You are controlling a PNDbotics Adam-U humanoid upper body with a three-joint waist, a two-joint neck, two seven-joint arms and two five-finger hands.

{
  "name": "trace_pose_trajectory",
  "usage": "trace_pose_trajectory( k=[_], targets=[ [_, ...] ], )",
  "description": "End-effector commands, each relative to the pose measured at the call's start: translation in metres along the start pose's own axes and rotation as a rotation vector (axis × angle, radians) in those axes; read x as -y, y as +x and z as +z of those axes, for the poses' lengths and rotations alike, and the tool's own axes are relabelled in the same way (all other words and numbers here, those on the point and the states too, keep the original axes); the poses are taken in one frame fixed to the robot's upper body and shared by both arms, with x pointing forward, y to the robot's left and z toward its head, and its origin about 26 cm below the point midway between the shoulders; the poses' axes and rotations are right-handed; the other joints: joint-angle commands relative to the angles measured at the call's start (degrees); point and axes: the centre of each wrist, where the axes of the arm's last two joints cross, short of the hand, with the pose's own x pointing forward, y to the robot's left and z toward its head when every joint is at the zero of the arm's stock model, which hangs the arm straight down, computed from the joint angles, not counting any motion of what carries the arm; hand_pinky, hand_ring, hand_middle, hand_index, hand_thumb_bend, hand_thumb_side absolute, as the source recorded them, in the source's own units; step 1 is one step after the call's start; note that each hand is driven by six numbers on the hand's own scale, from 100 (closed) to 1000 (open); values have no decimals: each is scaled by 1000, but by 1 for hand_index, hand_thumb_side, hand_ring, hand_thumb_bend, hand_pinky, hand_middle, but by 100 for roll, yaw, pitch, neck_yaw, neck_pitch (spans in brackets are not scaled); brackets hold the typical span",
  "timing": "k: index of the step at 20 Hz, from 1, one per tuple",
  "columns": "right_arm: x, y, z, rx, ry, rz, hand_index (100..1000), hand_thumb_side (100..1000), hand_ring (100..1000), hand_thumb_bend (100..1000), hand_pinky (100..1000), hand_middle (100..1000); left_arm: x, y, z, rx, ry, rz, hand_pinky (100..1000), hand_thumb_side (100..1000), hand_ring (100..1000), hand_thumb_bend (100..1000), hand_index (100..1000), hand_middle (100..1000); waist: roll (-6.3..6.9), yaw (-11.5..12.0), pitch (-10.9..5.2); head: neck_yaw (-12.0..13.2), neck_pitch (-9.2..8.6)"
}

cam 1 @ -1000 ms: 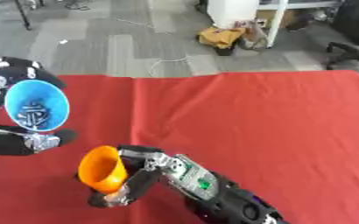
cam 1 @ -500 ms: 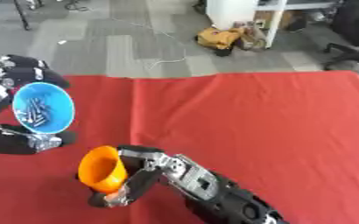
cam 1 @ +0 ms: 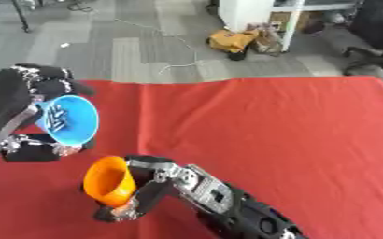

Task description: Pour the contents of one cup into another cup.

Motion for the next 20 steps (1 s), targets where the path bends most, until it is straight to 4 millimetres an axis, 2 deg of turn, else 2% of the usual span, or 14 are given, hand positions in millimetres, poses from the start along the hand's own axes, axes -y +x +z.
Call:
trace_pose_trajectory(
  k=[1, 20],
  targets=[
    [5, 11, -2, 20, 11, 26, 745, 100, 450, 322, 584, 469, -11, 0, -7, 37, 32, -52, 461, 100, 346, 687, 698, 386, 21, -3, -127, 2, -7],
    [6, 10, 2, 16, 10, 17, 745, 100, 450, 326, 582, 469, -17, 7, -4, 101, 56, -100, 478, 100, 359, 684, 704, 389, 10, 3, -142, -4, 10]
  ],
)
